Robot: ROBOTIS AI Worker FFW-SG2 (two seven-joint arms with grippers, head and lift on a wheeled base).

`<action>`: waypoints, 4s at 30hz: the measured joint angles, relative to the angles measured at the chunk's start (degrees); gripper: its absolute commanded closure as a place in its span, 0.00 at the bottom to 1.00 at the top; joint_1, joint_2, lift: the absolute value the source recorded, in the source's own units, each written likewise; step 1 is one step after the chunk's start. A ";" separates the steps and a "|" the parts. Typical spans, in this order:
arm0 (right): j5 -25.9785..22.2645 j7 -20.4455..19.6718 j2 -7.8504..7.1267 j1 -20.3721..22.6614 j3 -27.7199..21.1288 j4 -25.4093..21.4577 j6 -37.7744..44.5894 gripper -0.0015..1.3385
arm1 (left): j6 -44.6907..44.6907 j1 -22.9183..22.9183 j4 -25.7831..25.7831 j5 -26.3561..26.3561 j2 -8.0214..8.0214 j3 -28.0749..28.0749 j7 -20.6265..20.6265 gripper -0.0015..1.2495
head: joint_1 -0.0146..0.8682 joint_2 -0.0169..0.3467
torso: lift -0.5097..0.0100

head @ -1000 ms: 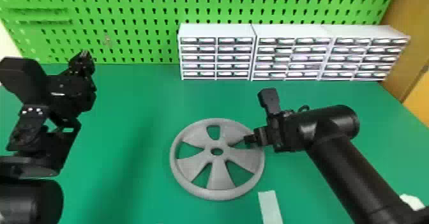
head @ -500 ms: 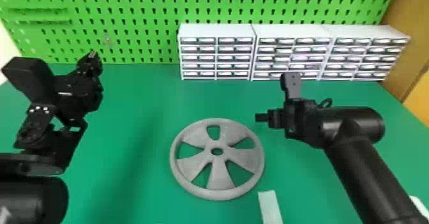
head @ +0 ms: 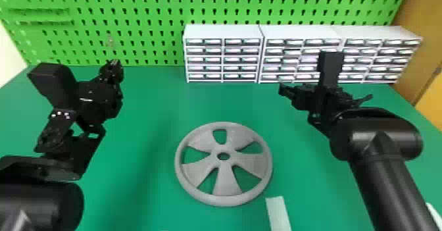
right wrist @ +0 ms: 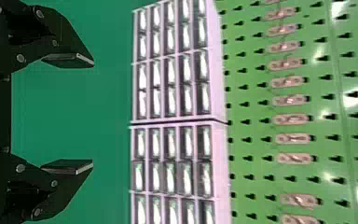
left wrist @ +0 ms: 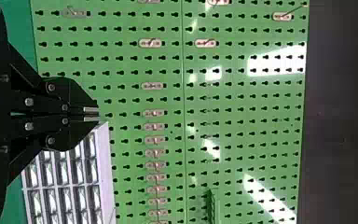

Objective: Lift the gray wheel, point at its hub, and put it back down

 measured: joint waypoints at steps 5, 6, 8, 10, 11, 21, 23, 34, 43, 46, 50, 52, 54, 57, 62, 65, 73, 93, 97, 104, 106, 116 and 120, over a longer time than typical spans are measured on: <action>1.35 -0.48 0.44 1.33 -0.82 -2.82 -3.16 0.37 | 0.00 -0.49 0.78 0.10 0.01 -0.78 0.00 0.98 | 0.80 0.18 | 0.81; 1.59 -0.75 0.48 1.55 -0.85 -3.29 -3.70 0.37 | 0.00 -0.63 0.97 0.10 0.02 -0.92 0.00 0.98 | 0.80 0.18 | 0.81; 2.06 -1.58 0.56 2.17 -0.89 -4.36 -5.17 0.37 | -0.01 -1.01 1.51 0.10 0.02 -1.27 0.00 0.98 | 0.80 0.18 | 0.81; 2.31 -2.39 0.61 2.88 -0.90 -5.28 -7.00 0.37 | -0.05 -1.44 2.06 0.05 0.02 -1.63 0.00 0.98 | 0.80 0.18 | 0.81; 2.36 -2.73 0.65 3.22 -0.89 -5.67 -7.90 0.37 | -0.07 -1.61 2.30 -0.02 0.02 -1.80 0.00 0.97 | 0.80 0.18 | 0.81; 2.98 -9.84 0.62 8.35 1.17 -11.27 -16.74 0.37 | -0.87 -3.64 3.81 -1.73 0.02 -4.18 0.18 0.75 | 0.80 0.18 | 0.81; 3.27 -12.43 0.37 9.74 2.37 -12.02 -19.73 0.37 | -1.55 -4.20 4.47 -1.56 0.01 -4.87 0.25 0.67 | 0.80 0.18 | 0.81; 3.90 -14.76 -0.29 13.36 6.45 -13.14 -26.22 0.37 | -3.55 -6.41 7.62 -2.43 -1.42 -6.15 0.27 0.37 | 0.80 0.18 | 0.81; 5.16 -14.73 -0.44 13.82 7.12 -12.85 -28.59 0.25 | -4.56 -9.21 10.24 -3.23 -2.67 -7.00 0.26 0.14 | 0.80 0.18 | 0.81; 5.87 -14.63 -0.71 13.57 7.54 -12.50 -28.84 0.20 | -4.64 -9.95 10.81 -3.39 -2.80 -7.27 0.27 0.14 | 0.80 0.18 | 0.81; 2.65 -12.51 -1.01 13.22 7.34 -11.15 -29.50 0.08 | -4.74 -10.38 11.27 -3.32 -2.88 -7.45 1.17 0.13 | 0.80 0.18 | 0.81; 1.49 -10.33 -0.98 13.12 6.62 -9.83 -31.42 0.06 | -4.84 -10.45 11.39 -3.32 -2.88 -7.64 2.21 0.13 | 0.80 0.18 | 0.81; 1.98 -9.07 -0.85 13.10 5.88 -8.86 -33.59 0.07 | -4.89 -10.45 11.46 -3.32 -2.88 -7.77 2.62 0.13 | 0.80 0.18 | 0.81; 3.92 -8.61 -0.46 13.11 4.79 -8.07 -35.99 0.06 | -4.92 -10.45 11.54 -3.26 -2.88 -7.90 2.93 0.13 | 0.80 0.18 | 0.81; 5.75 -8.70 0.47 13.21 3.87 -7.03 -37.52 0.06 | -4.92 -10.43 11.70 -3.10 -2.88 -8.29 3.87 0.13 | 0.80 0.18 | 0.81; 6.24 -8.70 0.70 13.20 3.92 -6.32 -37.89 0.06 | -5.04 -10.49 11.82 -3.11 -2.89 -8.36 4.03 0.14 | 0.80 0.18 | 0.81; 4.56 -8.70 0.84 12.50 4.48 -5.63 -36.15 0.06 | -5.73 -10.71 12.39 -3.79 -2.89 -8.59 4.85 0.13 | 0.80 0.18 | 0.81; 1.99 -8.70 0.11 7.25 4.46 -5.57 -34.72 0.06 | -6.67 -15.22 13.11 -1.57 -2.62 -8.61 4.92 0.13 | 0.80 0.18 | 0.81; 1.92 -8.70 -0.28 3.50 4.57 -5.58 -35.58 0.06 | -6.70 -19.44 13.25 -0.47 -2.18 -8.85 4.92 0.13 | 0.80 0.18 | 0.81; 1.99 -8.78 -0.90 -2.08 4.65 -5.59 -37.23 0.06 | -7.91 -25.99 13.78 -0.36 -1.92 -9.37 4.92 0.13 | 0.80 0.18 | 0.81; 2.05 -8.78 -1.14 -3.61 4.79 -5.59 -37.75 0.06 | -8.09 -27.54 13.86 -0.35 -1.91 -9.41 4.98 0.13 | 0.80 0.18 | 0.81; 1.84 -9.18 -2.20 -9.37 6.08 -5.59 -39.24 0.06 | -10.03 -33.24 14.09 -0.36 -1.92 -10.17 6.17 0.12 | 0.80 0.18 | 0.81; 1.13 -9.37 -2.68 -11.54 6.71 -5.59 -39.52 0.06 | -10.60 -35.63 14.22 -0.27 -1.92 -10.68 6.43 0.12 | 0.80 0.18 | 0.81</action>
